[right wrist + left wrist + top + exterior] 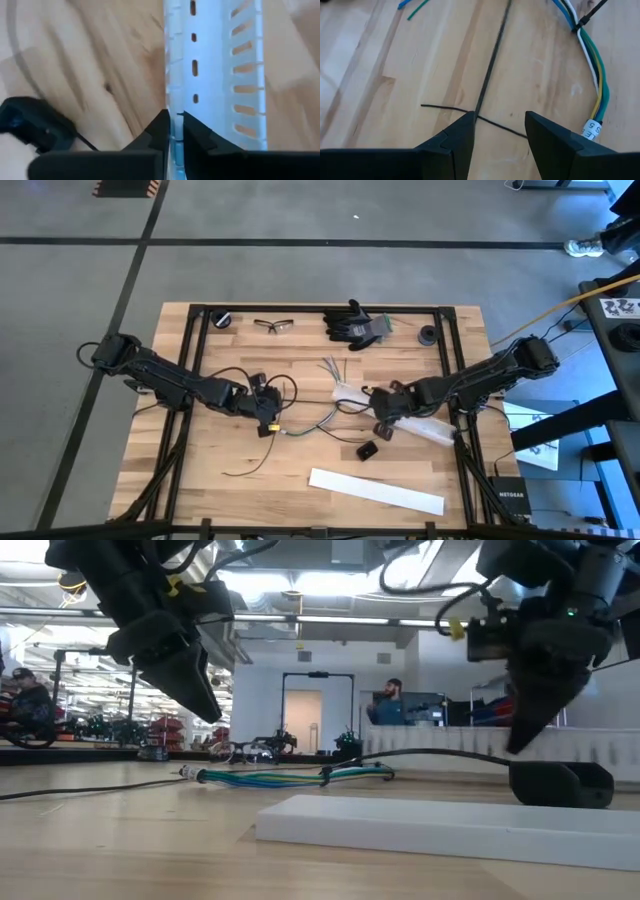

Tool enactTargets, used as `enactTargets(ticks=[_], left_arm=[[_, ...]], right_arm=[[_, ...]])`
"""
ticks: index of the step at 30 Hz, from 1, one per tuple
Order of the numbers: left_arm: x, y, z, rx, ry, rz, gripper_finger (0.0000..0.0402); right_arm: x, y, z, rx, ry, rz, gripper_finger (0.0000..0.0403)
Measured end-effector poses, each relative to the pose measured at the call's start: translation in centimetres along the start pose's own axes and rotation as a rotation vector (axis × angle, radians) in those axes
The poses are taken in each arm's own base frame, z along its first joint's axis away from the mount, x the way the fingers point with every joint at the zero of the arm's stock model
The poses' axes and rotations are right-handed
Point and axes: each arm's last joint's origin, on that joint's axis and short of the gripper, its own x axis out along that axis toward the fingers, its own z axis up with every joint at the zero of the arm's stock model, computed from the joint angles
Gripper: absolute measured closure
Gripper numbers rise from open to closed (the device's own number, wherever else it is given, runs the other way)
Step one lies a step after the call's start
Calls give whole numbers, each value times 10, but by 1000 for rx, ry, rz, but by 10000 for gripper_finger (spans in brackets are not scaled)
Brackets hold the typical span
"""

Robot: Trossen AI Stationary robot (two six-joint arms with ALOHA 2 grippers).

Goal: Ziptie cables
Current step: Put the ziptied cable wires into the white cable duct

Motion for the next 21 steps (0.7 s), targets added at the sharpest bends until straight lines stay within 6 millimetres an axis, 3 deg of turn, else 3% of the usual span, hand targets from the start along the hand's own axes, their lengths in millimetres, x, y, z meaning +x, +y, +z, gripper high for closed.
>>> enactTargets(ticks=[6,15,21], left_arm=[[-1,-2,0,-2,-2,-5,245],[-1,-2,-1,-15,1,-5,245],[-1,-2,-1,-29,3,-6,245]], right_arm=[[5,9,10,-223,-99,54,398],[33,20,3,-353,-14,78,400],[25,23,9,-375,-27,78,400]])
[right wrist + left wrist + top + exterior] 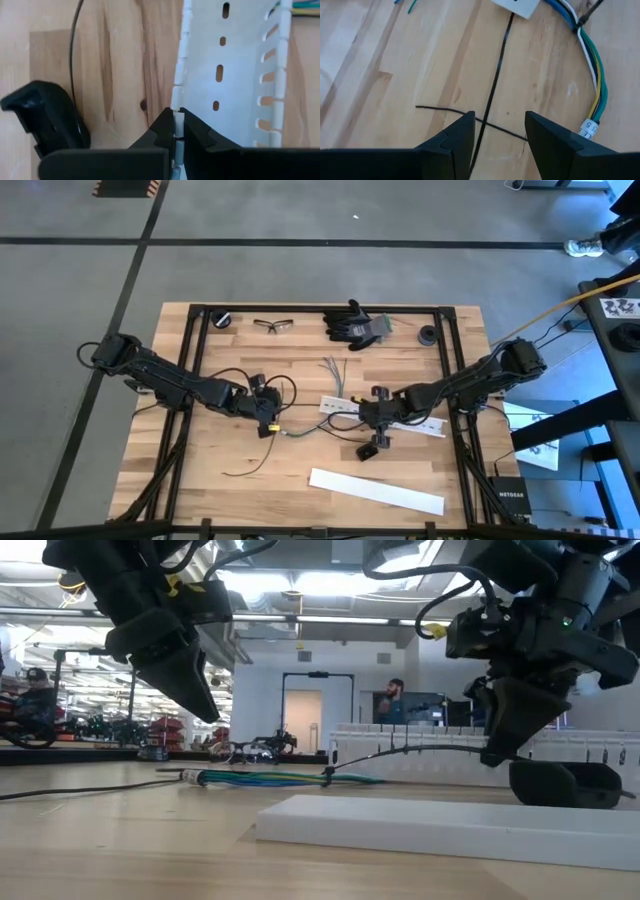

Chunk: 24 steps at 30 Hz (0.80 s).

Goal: Ziptie cables
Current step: Put the ziptied cable wires into the white cable duct

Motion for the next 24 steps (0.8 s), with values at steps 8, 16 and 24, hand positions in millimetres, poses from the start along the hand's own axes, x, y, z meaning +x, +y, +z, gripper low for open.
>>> enactTargets(ticks=[8,16,24], left_arm=[[3,1,12,-64,-59,-119,233],[12,-29,22,-5,-192,-368,167],[50,-59,9,66,-126,-343,163]], right_arm=[[-10,-1,9,-52,8,-86,400],[-12,-3,8,-3,8,-130,400],[-12,-4,8,-2,9,-161,400]])
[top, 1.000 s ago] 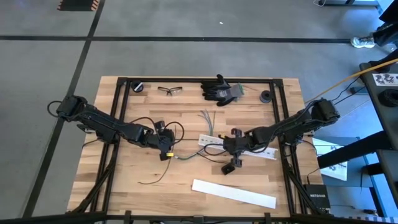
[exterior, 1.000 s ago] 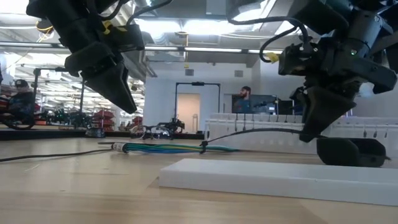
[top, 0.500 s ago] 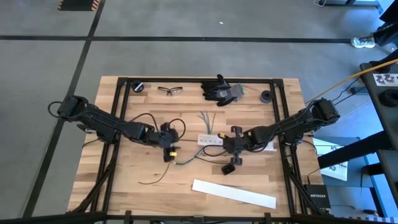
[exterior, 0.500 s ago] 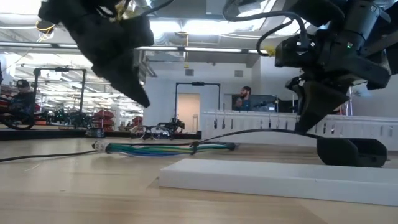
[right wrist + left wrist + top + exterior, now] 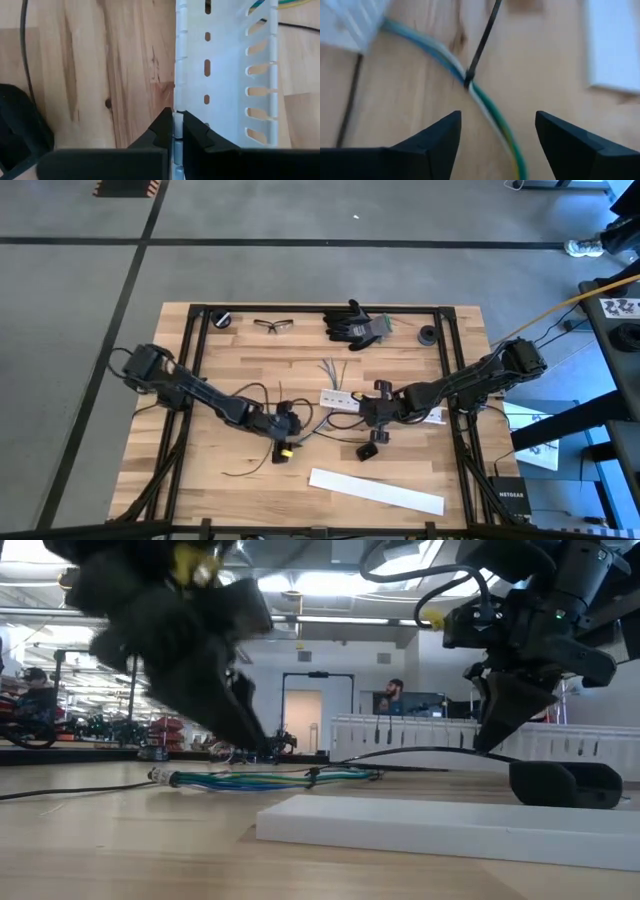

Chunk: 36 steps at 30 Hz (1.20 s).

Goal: Ziptie cables
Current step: Put the ziptied cable wires into the white cable duct

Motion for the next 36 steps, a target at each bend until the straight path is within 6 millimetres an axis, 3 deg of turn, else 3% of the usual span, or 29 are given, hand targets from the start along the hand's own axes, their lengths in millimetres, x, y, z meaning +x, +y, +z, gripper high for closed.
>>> enactTargets(ticks=[7,10,14,18,21,27,31,36], left_arm=[[29,-1,-14,14,78,42,181],[31,4,-16,8,116,60,245],[30,12,-21,-7,192,86,369],[23,14,-22,18,244,100,393],[6,16,-23,35,314,122,398],[-54,29,-24,50,497,270,401],[-91,38,-17,37,480,397,401],[-119,40,-5,8,336,385,401]], right_arm=[[0,0,0,1,-8,-14,400],[0,0,1,1,-9,-15,400],[-1,-1,-1,-3,5,-25,400],[-1,-2,-4,9,37,-32,400],[-1,-2,-6,9,62,-19,400],[-4,0,-3,-1,84,34,400],[-3,5,5,-29,19,112,400],[15,15,22,-43,-120,164,400]])
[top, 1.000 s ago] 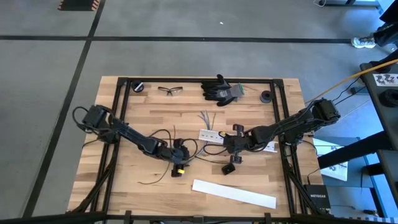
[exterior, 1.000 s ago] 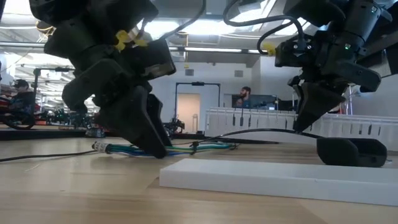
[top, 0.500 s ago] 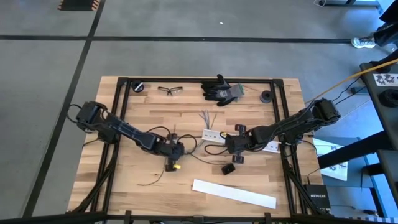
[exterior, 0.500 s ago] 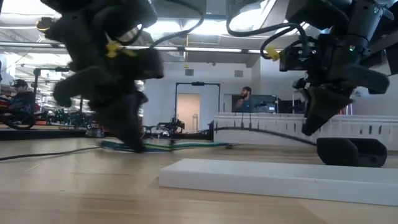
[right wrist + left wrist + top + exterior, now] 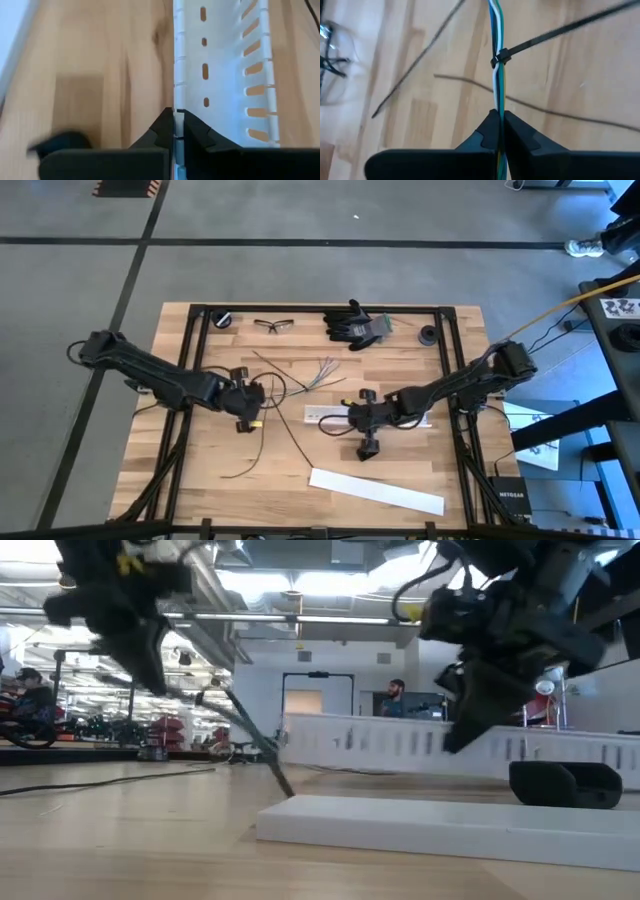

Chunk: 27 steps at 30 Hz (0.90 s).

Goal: Ziptie cables
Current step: Put the ziptied cable wires into the white cable duct

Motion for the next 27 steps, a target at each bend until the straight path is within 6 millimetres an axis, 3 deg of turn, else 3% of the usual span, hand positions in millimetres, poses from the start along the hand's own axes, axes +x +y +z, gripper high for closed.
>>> enactTargets(ticks=[5,10,13,19,23,27], left_arm=[[-19,10,-1,-36,-79,-29,401],[-31,16,-2,-38,-137,-48,401],[-33,17,-2,-40,-146,-51,401],[-33,17,-3,-27,-141,-49,401],[-33,17,-1,-18,-152,-51,401],[-33,17,-1,-12,-152,-50,401]], right_arm=[[21,3,5,-2,-6,-1,400],[24,6,13,43,1,3,388],[18,7,22,42,21,-2,345],[-16,9,51,-37,108,11,234],[-36,0,80,-141,-9,-136,190],[-27,-27,104,-180,-180,-279,178]])
